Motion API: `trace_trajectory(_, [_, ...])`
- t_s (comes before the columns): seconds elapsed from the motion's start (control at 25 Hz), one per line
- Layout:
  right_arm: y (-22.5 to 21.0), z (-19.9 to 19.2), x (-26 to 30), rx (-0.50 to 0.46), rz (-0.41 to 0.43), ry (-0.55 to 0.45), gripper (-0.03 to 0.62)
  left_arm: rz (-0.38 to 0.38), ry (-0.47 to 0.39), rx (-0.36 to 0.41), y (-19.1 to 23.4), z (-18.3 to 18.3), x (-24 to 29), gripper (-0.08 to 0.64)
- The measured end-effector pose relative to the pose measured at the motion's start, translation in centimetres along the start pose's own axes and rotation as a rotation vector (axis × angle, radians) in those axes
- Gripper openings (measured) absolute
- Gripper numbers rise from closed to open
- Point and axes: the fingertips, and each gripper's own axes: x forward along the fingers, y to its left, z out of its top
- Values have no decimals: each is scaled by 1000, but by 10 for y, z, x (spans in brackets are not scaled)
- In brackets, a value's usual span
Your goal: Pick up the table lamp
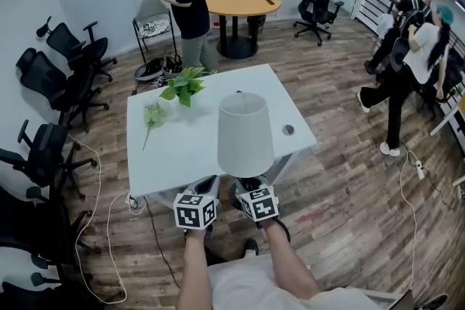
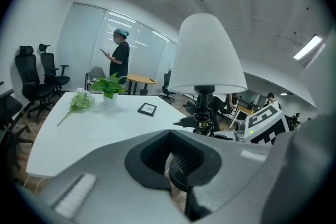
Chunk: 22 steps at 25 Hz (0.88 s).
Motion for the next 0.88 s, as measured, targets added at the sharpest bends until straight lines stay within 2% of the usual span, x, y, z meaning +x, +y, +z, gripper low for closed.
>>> trace_trajectory(0.28, [-16, 2, -1, 3, 12, -5, 123, 23, -10, 53, -12, 11, -2, 0])
trace_trajectory(0.44, [-21, 2, -1, 11, 19, -2, 122, 45, -17, 45, -8, 14, -4, 0])
trace_trajectory(0.64, [-26, -2, -5, 25, 31, -6, 123, 24, -31, 7, -17, 13, -2, 0])
trace_trajectory(0.88, [-31, -9, -10, 50, 38, -10, 123, 27, -34, 24, -25, 17, -2, 0])
